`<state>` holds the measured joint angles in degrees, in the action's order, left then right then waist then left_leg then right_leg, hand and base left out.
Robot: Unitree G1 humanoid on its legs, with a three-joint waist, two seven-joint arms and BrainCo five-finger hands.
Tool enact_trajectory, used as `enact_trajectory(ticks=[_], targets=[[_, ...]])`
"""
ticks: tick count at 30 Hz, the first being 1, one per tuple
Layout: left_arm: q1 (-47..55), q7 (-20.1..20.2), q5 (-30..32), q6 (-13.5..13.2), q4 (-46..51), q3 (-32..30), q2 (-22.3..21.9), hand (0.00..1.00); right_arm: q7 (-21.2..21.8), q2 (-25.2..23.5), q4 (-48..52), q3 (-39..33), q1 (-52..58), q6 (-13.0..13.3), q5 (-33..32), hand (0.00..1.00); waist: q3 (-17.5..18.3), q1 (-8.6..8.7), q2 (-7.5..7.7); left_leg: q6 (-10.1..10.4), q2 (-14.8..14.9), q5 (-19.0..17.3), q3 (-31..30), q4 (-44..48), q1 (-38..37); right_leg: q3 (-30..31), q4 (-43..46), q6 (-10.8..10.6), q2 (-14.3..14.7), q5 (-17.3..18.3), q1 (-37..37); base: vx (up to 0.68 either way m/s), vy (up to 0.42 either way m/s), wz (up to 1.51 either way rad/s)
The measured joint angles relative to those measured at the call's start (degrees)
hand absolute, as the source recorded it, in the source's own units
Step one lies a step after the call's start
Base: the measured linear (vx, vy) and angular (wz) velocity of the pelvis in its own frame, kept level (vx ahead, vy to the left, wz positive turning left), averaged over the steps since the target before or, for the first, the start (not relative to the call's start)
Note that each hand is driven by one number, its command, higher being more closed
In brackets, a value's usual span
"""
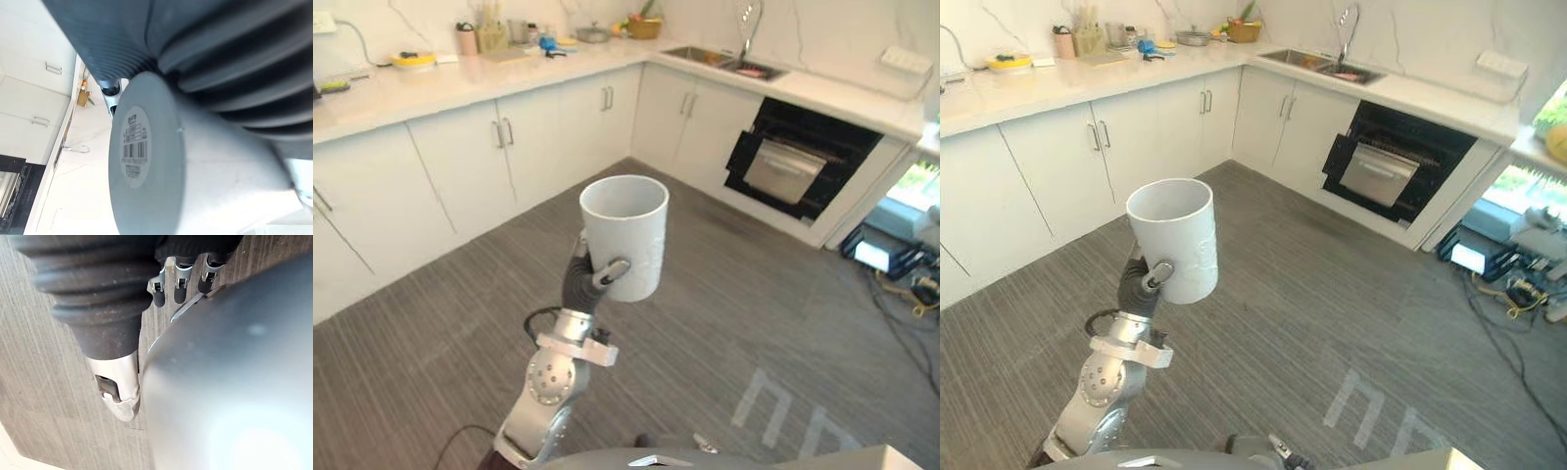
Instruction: Walk over to the sink, pick up the cup, carry it to the dishwasher, place the cup inside the dishwasher, then close the dishwasher door
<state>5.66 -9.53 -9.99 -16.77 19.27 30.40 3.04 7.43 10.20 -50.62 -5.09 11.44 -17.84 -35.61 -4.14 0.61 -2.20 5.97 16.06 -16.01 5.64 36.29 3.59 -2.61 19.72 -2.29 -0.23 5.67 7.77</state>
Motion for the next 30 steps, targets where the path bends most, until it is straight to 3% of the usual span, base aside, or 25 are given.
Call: enact_trajectory(ticks=[1, 2, 3, 5, 7, 8, 10, 11, 12, 13, 14, 15, 17, 19, 21, 22, 23, 24, 25, 27, 29, 30], targets=[[0.2, 0.0, -0.2, 0.1, 0.7, -0.2, -1.2, 1.00, 0.0, 0.1, 0.8, -1.3, 0.1, -0.3, -0.1, 0.00, 0.0, 0.51, -1.37, -4.0, 1.5, 4.5, 1.2, 8.2, 4.3, -1.2, -0.3, 0.4, 0.0, 1.1, -2.1, 0.19, -0.108, 0.27], [0.3, 0.0, -0.5, 0.2, 1.1, -0.5, -1.5, 1.00, 0.0, 0.1, 0.9, -2.0, 0.2, -0.8, -0.1, 0.00, -0.1, 0.44, -1.52, -5.3, 2.1, 6.8, 1.5, 11.1, 5.7, -1.5, -1.0, 0.5, -0.1, 1.3, -3.1, 0.22, -0.140, 0.41], [0.7, 0.2, -1.2, 0.2, 2.5, -1.4, -1.9, 1.00, -0.1, 0.1, 1.1, -2.5, 0.9, -1.1, 0.0, 0.00, -0.2, 0.17, -2.02, -5.7, 3.9, 12.1, 2.5, 15.1, 7.5, -2.2, -3.0, 0.9, 0.5, 1.4, -5.7, 0.17, -0.095, 0.35], [0.7, 1.3, -1.2, 0.0, 3.4, -4.1, -2.0, 1.00, -0.1, 0.0, 1.2, -3.2, 1.1, -1.1, 0.6, 0.00, -0.2, -0.52, -2.12, -5.0, 5.5, 17.6, 3.4, 19.2, 9.8, -2.7, -8.6, 2.5, 1.1, 0.4, -10.5, 0.25, -0.072, 0.43], [0.7, 2.3, -1.7, 0.0, 3.0, -5.5, -1.4, 1.00, 0.1, 0.0, 0.6, -3.2, 0.8, -0.8, 1.8, 0.00, -0.2, -0.86, -2.01, -5.3, 4.2, 9.9, 6.3, 17.0, 9.6, -2.6, -10.6, 3.3, 0.9, -0.1, -12.4, 0.23, 0.001, 0.29], [0.8, 2.7, -2.3, 0.1, 2.1, -6.2, -0.8, 1.00, 0.9, -0.1, -0.9, -2.8, -0.3, -0.2, 2.7, 0.00, -0.1, -1.09, -1.36, -4.8, -0.4, 4.5, 8.1, 7.2, 8.7, -1.5, -11.4, 3.1, 0.1, 0.0, -12.9, 0.23, 0.053, 0.06], [1.2, 2.7, -2.5, 0.1, 1.8, -7.4, -0.7, 1.00, 2.2, 0.1, -3.2, -2.4, -1.9, 0.8, 4.6, 0.00, -0.3, -1.68, -0.92, -4.1, -5.8, 4.6, 7.6, -7.7, 7.2, 0.6, -12.2, 2.8, -0.6, 0.2, -12.6, 0.17, 0.080, -0.31], [1.7, 2.6, -2.5, 0.0, 1.8, -8.4, -0.7, 1.00, 2.8, 0.4, -4.9, -2.3, -2.4, 1.5, 5.2, 0.00, -0.3, -2.44, -1.08, -2.8, -9.2, 8.9, 4.2, -20.7, 5.5, 2.7, -12.9, 1.9, -0.6, 0.4, -12.7, 0.20, 0.121, -0.95], [3.2, 2.2, -2.4, -0.4, 1.4, -9.5, -0.6, 1.00, 3.7, 0.7, -5.5, -1.7, -2.6, 1.8, 6.2, 0.00, -0.3, -3.28, -0.82, -4.2, -10.3, 14.9, 4.0, -24.7, 2.5, 6.3, -13.4, 0.6, 0.3, 0.8, -13.6, 0.23, 0.119, -0.90], [3.6, 2.1, -2.4, -0.5, 0.6, -10.1, -0.1, 1.00, 4.0, 0.3, -5.4, -1.5, -2.8, 2.0, 6.6, 0.00, -0.1, -3.00, -0.36, -3.9, -10.7, 14.5, 4.5, -24.9, 1.8, 8.0, -14.1, 0.1, 0.1, 0.6, -14.6, 0.34, 0.120, -0.61], [3.5, 1.3, -2.4, -0.5, -1.4, -10.5, 0.6, 1.00, 4.3, -0.7, -5.7, -0.5, -2.5, 3.0, 7.0, 0.00, -0.2, -2.14, 1.39, -5.0, -11.4, 13.1, 5.4, -23.9, 1.5, 9.7, -15.3, -0.5, -0.6, 0.5, -15.8, 0.27, 0.082, -0.20], [3.6, 1.0, -2.4, -0.6, -2.4, -10.4, 0.6, 1.00, 4.3, -0.9, -6.4, 0.0, -2.6, 3.2, 7.3, 0.00, -0.4, -2.34, 2.06, -5.9, -11.6, 12.6, 6.3, -22.7, 1.5, 10.2, -15.4, -0.8, -1.1, 0.5, -16.0, 0.26, 0.084, -0.19], [3.6, 1.2, -2.4, -0.7, -3.4, -10.0, 1.0, 1.00, 4.3, -1.2, -6.9, 0.4, -2.8, 3.4, 8.1, 0.00, -0.3, -2.36, 2.99, -7.0, -12.1, 11.2, 7.5, -20.9, 1.6, 10.9, -16.1, -1.0, -1.9, 0.7, -16.3, 0.19, 0.098, -0.16], [3.6, 1.5, -2.4, -1.4, -3.6, -9.7, 1.1, 1.00, 4.3, -1.6, -7.1, 0.4, -2.6, 3.9, 9.0, 0.00, -0.2, -2.32, 2.95, -6.8, -12.6, 8.4, 8.3, -20.9, 1.1, 11.4, -13.5, -1.9, -2.3, 1.4, -15.7, 0.15, 0.106, -0.18], [3.2, 1.7, -2.4, -2.0, -3.7, -9.3, 1.5, 1.00, 4.3, -1.7, -6.4, -0.3, -2.7, 4.1, 9.1, 0.00, -0.6, -2.32, 2.65, -6.8, -12.4, 7.5, 9.2, -23.2, -2.2, 11.3, 2.4, -4.8, -1.2, 4.6, -9.7, 0.08, 0.048, -0.37], [2.8, 2.2, -2.3, -2.0, -2.7, -8.6, 2.5, 1.00, 4.2, -2.0, -6.1, -0.8, -3.4, 4.2, 9.1, 0.00, -1.7, -2.02, 2.82, -6.9, -12.9, 7.2, 10.4, -24.8, -5.3, 10.9, 19.2, -13.9, -1.4, 2.9, -2.2, 0.10, 0.044, -0.25], [2.4, 2.4, -2.1, -2.1, -1.8, -6.8, 4.4, 1.00, 4.7, -2.6, -5.5, -0.8, -3.3, 4.1, 9.0, 0.00, -1.6, -1.15, 4.43, -6.9, -13.7, 7.0, 10.3, -26.1, -7.8, 8.9, 31.4, -10.8, -2.8, -3.6, 4.0, 0.12, 0.043, -0.09], [2.0, 2.5, -2.1, -2.2, -1.7, -6.2, 5.1, 1.00, 4.8, -3.0, -4.5, -0.7, -3.7, 4.0, 9.1, 0.00, -1.3, -0.40, 4.79, -7.0, -14.1, 7.0, 10.3, -26.8, -9.0, 6.9, 35.4, -8.4, -3.8, -3.9, 6.0, 0.23, -0.001, 0.23], [1.6, 2.4, -1.6, -1.9, -1.9, -4.8, 5.3, 1.00, 5.2, -3.1, -3.7, -0.5, -3.1, 3.8, 10.8, 0.00, -1.3, 1.09, 5.56, -7.1, -14.3, 6.9, 10.2, -27.8, -10.7, 2.3, 35.1, -4.0, -5.8, -0.4, 9.5, 0.22, -0.020, 0.23], [1.0, 2.4, -1.7, -1.4, -2.1, -4.3, 5.3, 1.00, 5.2, -3.2, -2.4, -0.4, -2.9, 3.6, 11.2, 0.00, -1.3, 1.53, 5.45, -6.9, -13.9, 6.7, 10.0, -28.2, -10.6, 1.4, 27.9, -2.5, -5.6, 1.6, 10.4, 0.20, -0.052, 0.13], [-1.6, 2.4, -3.5, 0.7, -2.3, -3.0, 4.9, 1.00, 5.2, -2.9, -1.8, -0.6, -2.3, 3.4, 11.1, 0.00, -1.5, 1.98, 4.19, -5.9, -11.7, 5.8, 8.7, -27.3, -10.6, 0.1, 10.0, -1.7, -4.4, 1.6, 8.6, 0.31, -0.114, 0.17], [-2.2, 2.6, -3.7, 1.0, -2.3, -2.8, 4.9, 1.00, 5.2, -2.9, -1.8, -0.6, -2.3, 3.4, 11.1, 0.00, -1.8, 2.18, 3.88, -5.3, -10.9, 5.4, 8.4, -26.6, -10.7, 0.2, 6.3, -1.5, -4.0, 1.1, 7.6, 0.40, -0.170, 0.23]])
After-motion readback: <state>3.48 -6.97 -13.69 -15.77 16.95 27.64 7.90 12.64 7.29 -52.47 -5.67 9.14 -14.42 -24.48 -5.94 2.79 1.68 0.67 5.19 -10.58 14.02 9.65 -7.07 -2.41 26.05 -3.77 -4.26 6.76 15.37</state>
